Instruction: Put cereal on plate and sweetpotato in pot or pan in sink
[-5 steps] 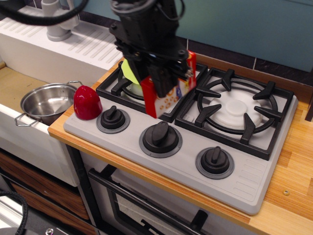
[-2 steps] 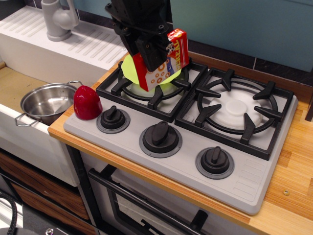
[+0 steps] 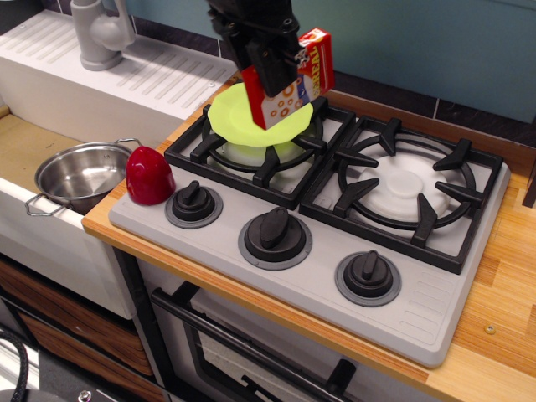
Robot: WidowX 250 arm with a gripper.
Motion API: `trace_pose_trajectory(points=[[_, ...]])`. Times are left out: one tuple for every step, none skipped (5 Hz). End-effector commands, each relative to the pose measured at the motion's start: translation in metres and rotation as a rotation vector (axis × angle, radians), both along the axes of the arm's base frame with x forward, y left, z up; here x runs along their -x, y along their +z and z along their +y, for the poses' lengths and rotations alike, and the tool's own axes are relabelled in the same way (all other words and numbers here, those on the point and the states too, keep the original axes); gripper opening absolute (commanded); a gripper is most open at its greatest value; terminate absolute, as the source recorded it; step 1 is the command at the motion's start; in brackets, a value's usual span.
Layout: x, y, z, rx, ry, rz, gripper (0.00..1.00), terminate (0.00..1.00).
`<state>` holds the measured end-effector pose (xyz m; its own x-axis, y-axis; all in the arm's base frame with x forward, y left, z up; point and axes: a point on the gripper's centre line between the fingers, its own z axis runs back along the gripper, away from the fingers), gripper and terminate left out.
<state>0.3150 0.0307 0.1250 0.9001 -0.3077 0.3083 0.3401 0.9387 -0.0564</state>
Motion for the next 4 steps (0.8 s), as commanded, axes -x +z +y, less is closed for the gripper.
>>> trace_pose_trajectory(points=[[-0.038, 0.008, 0.017, -0.007, -0.033, -0.051, 0.00, 0.00], [-0.044, 0.005, 0.028, -0.006, -0.046, -0.055, 0.00, 0.00], [-0.048, 0.005, 0.041, -0.015, -0.058, -0.059, 0.00, 0.00], [-0.051, 0.006, 0.049, -0.023, -0.063, -0.059, 0.00, 0.00]])
